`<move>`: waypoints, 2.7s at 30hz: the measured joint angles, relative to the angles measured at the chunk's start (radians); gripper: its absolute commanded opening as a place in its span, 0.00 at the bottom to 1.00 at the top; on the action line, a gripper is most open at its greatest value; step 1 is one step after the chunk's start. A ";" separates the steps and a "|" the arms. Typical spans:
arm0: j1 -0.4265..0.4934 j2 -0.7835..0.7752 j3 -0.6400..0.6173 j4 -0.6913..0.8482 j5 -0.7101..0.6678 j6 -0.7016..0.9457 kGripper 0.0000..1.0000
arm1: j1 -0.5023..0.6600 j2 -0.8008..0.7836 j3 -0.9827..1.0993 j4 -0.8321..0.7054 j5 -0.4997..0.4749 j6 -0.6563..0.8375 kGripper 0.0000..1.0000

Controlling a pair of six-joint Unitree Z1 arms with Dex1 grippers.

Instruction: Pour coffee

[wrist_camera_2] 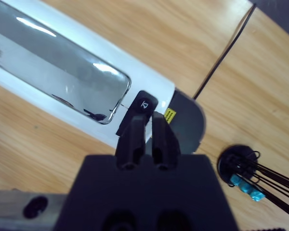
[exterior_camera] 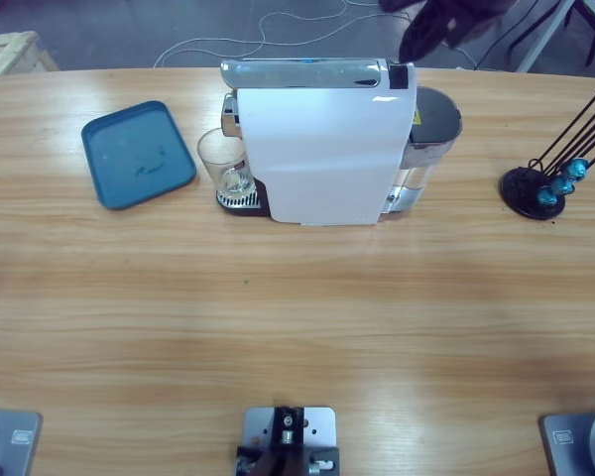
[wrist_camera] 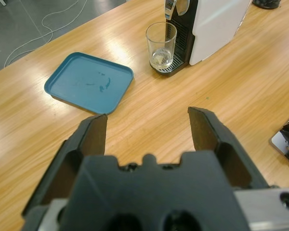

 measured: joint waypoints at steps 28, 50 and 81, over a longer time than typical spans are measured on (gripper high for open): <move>0.000 0.007 0.000 0.000 0.000 0.000 0.71 | -0.005 0.040 -0.006 -0.002 -0.020 -0.009 0.00; 0.000 0.014 0.000 -0.004 0.000 0.000 0.71 | 0.012 0.040 0.004 -0.012 -0.017 0.002 0.00; 0.000 0.047 0.000 -0.014 0.000 -0.007 0.98 | 0.014 -0.097 -0.106 0.159 0.063 0.008 1.00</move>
